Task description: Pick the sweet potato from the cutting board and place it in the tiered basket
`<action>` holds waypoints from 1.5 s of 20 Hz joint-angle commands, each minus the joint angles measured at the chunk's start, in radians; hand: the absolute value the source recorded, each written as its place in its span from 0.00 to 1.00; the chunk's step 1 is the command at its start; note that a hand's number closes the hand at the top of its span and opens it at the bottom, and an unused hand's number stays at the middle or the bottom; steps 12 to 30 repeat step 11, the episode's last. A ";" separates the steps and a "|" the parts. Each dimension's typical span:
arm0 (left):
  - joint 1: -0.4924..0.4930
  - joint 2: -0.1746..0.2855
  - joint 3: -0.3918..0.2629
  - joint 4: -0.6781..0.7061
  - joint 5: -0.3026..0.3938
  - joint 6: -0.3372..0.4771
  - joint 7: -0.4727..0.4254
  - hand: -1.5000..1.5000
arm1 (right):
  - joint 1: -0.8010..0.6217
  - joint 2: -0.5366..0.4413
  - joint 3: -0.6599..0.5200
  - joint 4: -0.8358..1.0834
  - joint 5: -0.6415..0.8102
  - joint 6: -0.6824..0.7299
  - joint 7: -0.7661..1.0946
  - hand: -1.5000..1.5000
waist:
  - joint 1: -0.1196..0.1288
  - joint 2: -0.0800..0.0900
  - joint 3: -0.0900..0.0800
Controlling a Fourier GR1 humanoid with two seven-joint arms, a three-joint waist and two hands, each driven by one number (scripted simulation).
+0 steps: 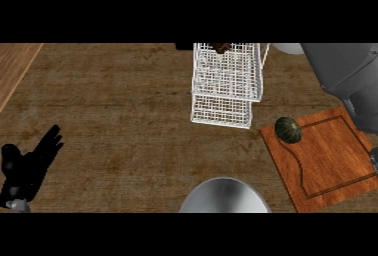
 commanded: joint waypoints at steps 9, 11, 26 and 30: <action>0.068 -0.015 0.037 -0.016 0.008 0.033 -0.010 0.50 | 0.277 -0.042 -0.201 -0.472 -0.283 -0.092 -0.117 0.00 | -0.083 -0.028 0.003; 0.103 0.009 0.057 -0.023 0.017 0.016 -0.016 0.50 | 0.368 -0.044 -0.211 -0.559 -0.333 -0.043 -0.155 0.00 | -0.103 -0.037 0.005; 0.103 0.009 0.057 -0.023 0.017 0.016 -0.016 0.50 | 0.368 -0.044 -0.211 -0.559 -0.333 -0.043 -0.155 0.00 | -0.103 -0.037 0.005; 0.103 0.009 0.057 -0.023 0.017 0.016 -0.016 0.50 | 0.368 -0.044 -0.211 -0.559 -0.333 -0.043 -0.155 0.00 | -0.103 -0.037 0.005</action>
